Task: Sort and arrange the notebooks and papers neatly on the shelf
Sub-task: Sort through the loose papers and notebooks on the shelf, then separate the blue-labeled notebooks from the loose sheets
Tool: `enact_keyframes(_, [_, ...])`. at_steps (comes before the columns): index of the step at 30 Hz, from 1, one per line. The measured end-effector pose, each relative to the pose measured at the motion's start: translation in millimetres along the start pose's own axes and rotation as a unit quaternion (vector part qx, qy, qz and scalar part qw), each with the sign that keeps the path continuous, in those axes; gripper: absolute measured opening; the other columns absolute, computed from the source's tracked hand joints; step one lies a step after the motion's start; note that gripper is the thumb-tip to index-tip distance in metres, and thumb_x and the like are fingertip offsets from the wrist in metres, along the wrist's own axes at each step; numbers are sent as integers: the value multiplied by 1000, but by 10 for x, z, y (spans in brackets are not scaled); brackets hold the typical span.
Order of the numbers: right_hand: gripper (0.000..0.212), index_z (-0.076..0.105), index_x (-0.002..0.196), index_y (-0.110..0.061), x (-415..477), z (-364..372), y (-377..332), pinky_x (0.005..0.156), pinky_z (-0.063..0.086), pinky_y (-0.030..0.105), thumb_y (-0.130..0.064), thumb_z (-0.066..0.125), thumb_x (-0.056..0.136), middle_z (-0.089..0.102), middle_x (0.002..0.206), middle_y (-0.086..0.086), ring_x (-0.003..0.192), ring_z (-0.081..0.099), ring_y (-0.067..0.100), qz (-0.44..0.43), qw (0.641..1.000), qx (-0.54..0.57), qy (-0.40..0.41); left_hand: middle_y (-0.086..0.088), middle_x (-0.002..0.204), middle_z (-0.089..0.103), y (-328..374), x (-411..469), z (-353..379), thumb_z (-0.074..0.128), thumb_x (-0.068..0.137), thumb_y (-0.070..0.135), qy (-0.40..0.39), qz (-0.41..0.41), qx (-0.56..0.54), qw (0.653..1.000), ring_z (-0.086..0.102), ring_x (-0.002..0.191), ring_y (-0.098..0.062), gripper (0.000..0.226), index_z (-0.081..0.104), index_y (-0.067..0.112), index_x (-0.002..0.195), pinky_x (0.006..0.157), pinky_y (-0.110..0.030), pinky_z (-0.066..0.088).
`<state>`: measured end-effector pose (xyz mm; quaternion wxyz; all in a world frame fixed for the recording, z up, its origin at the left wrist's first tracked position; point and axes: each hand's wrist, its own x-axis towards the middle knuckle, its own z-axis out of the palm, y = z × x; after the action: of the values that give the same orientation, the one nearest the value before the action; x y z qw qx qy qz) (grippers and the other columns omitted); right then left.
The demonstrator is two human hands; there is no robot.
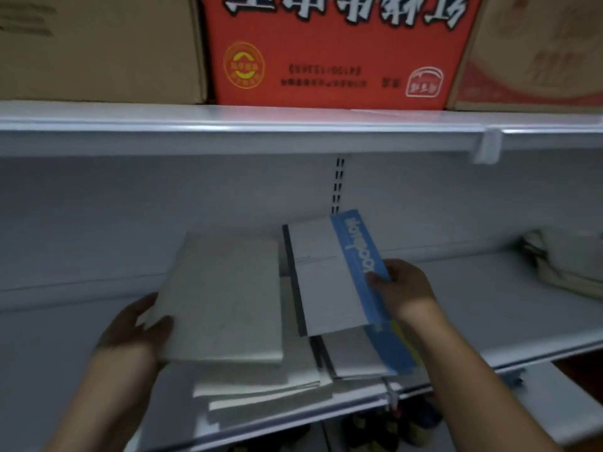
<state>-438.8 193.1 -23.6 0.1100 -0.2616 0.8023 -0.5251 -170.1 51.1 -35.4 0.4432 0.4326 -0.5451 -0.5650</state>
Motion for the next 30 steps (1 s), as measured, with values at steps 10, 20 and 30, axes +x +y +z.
enact_keyframes(10, [37, 43, 55, -26, 250, -363, 950, 38, 30, 12, -44, 56, 84, 45, 63, -11, 59, 48, 9, -44, 951, -221, -212, -26, 121, 59, -136, -422, 650, 51, 56, 26, 156, -27, 286, 945, 61, 97, -43, 69, 58, 3, 121, 86, -52, 51])
enact_keyframes(20, [24, 60, 105, -23, 399, -483, 1162, 76, 45, 26, -35, 60, 84, 67, 108, -1, 98, 63, 16, 4, 959, -100, -265, -27, 137, 46, -76, -478, 700, 69, 82, 26, 144, -108, 283, 942, 55, 110, -45, 56, 49, 8, 131, 91, -49, 48])
enact_keyframes(30, [63, 39, 137, -4, 446, -395, 1001, 104, 43, 39, -24, 65, 84, 54, 134, 14, 119, 55, 26, 148, 963, 55, -219, -7, 136, 52, 171, -290, 1546, 69, 78, 37, -33, 95, 329, 939, 49, 88, -21, 44, 58, 28, 119, 89, -31, 35])
